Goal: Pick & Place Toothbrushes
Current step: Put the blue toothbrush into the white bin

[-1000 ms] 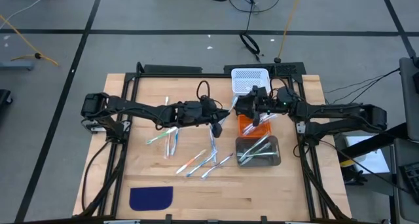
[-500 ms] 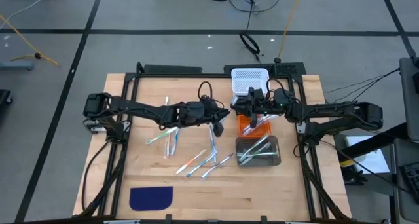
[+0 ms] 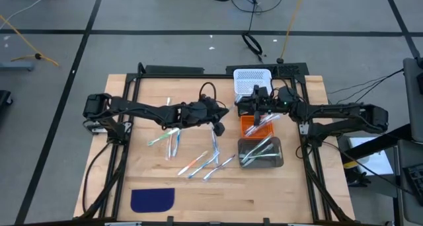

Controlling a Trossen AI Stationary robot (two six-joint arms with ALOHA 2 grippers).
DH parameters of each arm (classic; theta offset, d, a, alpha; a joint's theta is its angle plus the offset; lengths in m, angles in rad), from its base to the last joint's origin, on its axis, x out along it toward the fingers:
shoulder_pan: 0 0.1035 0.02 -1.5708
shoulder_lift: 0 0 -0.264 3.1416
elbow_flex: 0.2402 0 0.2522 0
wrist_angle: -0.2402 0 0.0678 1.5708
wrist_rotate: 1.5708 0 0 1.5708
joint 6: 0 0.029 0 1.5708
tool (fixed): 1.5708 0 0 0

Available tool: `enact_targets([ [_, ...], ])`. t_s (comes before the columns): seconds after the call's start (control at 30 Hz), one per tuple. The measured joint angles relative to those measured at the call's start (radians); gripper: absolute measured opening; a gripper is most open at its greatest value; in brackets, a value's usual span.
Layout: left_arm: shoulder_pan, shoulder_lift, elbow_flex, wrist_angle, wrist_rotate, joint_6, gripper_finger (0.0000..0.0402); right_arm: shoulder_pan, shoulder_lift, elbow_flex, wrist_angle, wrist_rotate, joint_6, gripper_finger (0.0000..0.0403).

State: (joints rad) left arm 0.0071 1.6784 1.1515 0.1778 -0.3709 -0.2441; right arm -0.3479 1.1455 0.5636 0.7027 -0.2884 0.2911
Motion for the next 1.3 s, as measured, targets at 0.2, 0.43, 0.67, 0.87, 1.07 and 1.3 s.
enact_targets([
  [0.2,-0.001,-0.033,0.0,-0.109,-0.016,0.005,0.003,-0.083,-0.053,0.0,-0.061,0.003,-0.02,0.0005],
  [0.43,-0.015,-0.044,0.0,-0.21,-0.015,0.003,0.003,-0.229,-0.068,0.0,-0.101,0.028,-0.015,0.0005],
  [0.67,-0.037,-0.043,0.0,-0.267,-0.013,0.001,0.0031,-0.394,-0.068,0.0,-0.106,0.024,0.02,0.0005],
  [0.87,-0.048,-0.043,0.0,-0.273,-0.013,0.001,0.0031,-0.506,-0.061,0.0,-0.155,0.024,0.049,0.0005],
  [1.07,-0.048,-0.042,0.0,-0.273,-0.013,0.001,0.0031,-0.555,-0.043,0.0,-0.18,0.024,0.068,0.0005],
  [1.3,-0.048,-0.042,0.0,-0.272,-0.013,0.001,0.0031,-0.557,0.016,0.0,-0.172,0.024,0.068,0.0005],
])
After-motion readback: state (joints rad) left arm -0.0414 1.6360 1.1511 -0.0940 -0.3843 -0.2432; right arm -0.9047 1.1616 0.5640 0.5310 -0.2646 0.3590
